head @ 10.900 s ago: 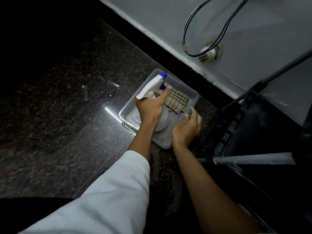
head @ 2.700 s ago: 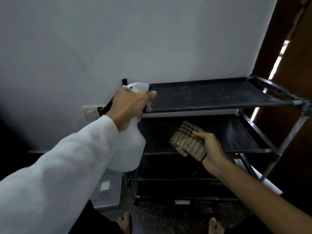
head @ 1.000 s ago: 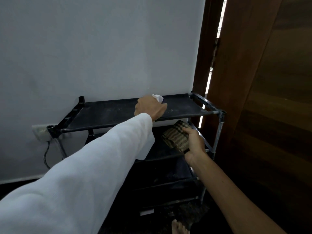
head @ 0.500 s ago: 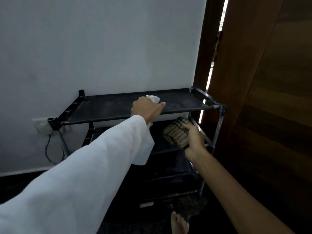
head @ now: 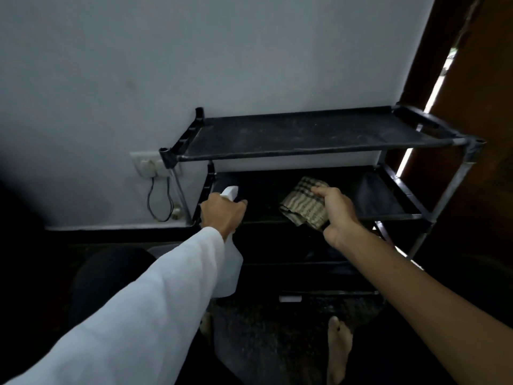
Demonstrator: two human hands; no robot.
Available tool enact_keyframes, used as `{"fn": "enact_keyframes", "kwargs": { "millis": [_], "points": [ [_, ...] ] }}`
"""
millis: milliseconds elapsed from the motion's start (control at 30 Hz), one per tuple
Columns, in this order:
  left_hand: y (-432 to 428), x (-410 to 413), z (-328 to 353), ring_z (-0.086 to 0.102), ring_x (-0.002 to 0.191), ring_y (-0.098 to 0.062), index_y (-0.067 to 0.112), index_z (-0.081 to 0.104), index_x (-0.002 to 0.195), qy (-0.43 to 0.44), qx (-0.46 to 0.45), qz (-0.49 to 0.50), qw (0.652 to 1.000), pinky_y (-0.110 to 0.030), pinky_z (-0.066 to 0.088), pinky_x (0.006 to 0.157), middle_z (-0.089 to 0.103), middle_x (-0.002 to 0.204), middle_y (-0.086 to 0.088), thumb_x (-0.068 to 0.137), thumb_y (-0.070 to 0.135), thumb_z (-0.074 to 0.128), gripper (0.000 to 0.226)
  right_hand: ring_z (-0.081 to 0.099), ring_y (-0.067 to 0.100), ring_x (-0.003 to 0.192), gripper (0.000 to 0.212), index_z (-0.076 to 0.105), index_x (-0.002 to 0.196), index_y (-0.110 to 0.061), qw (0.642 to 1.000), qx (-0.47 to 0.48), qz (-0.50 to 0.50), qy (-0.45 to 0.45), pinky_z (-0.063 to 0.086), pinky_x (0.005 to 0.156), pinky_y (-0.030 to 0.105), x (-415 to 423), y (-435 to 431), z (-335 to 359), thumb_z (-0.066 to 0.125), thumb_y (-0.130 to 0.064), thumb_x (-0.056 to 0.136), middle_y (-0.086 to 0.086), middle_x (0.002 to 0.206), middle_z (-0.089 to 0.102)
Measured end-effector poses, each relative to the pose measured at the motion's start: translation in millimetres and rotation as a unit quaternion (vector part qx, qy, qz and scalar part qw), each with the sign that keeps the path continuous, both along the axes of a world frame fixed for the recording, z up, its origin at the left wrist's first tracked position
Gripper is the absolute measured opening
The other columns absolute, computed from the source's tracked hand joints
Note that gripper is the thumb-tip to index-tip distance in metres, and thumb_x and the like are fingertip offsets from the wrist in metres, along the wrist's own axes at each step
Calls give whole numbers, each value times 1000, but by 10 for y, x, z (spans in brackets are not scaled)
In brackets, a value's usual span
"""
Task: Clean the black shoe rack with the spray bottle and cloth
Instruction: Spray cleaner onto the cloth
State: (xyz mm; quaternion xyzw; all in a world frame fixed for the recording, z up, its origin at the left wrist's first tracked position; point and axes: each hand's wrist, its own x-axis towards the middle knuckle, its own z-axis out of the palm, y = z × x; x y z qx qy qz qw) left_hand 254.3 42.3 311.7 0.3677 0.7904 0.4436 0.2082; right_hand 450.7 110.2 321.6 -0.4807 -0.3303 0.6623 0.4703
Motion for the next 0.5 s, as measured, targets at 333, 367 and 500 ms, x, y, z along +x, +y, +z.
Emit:
{"fn": "enact_keyframes", "kwargs": {
  "millis": [333,367,500],
  "points": [
    [77,-225,-243,69,95,-29,16,64,124,-33,-34,33,998,-40,57,88,71,105,-11,76,47,68,57,73,30,92,22,71,104,-9,998,-8,-1,-59,60,86,49,-344,-92,-355,65,-19,85,14,101,75],
    [83,-200,-277,68,98,-31,17,64,124,-35,-41,37,998,-41,57,89,70,109,-10,75,50,67,59,72,31,94,22,71,103,-10,998,-8,-3,-66,59,88,50,-346,-97,-386,66,-19,84,14,102,75],
    [127,-62,-430,68,96,-31,17,67,116,-20,-84,32,996,-41,57,88,70,107,-10,69,59,67,62,73,29,94,22,72,97,-14,996,-14,-10,-83,59,89,48,-265,-144,-502,68,-24,78,11,101,76]
  ]
}}
